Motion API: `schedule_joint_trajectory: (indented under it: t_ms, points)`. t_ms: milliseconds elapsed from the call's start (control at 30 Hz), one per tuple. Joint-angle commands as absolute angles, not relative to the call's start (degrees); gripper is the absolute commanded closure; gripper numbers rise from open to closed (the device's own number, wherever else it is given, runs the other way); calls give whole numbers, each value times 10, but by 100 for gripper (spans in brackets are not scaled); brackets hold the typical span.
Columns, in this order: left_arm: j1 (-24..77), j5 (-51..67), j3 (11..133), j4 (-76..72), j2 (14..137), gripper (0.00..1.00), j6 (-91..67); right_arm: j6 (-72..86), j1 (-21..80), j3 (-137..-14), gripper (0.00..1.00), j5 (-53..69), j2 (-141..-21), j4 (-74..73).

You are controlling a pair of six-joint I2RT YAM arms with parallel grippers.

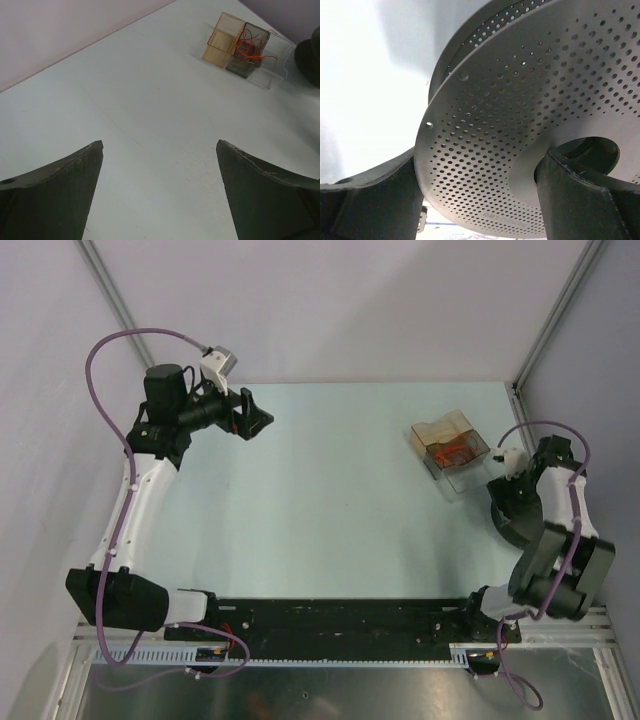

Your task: Wrap the cables

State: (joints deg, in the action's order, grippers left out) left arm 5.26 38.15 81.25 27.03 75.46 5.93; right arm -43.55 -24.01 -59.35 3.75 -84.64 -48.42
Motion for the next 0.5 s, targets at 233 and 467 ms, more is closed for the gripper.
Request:
schedule_joint_trajectory:
  t_ms: [233, 467]
  points:
    - [54, 321, 842, 252, 779, 0, -3, -350, -54, -770, 46, 59, -707, -594]
    - [11, 274, 823, 276, 760, 1, -68, -350, 153, -912, 46, 71, -825, -578]
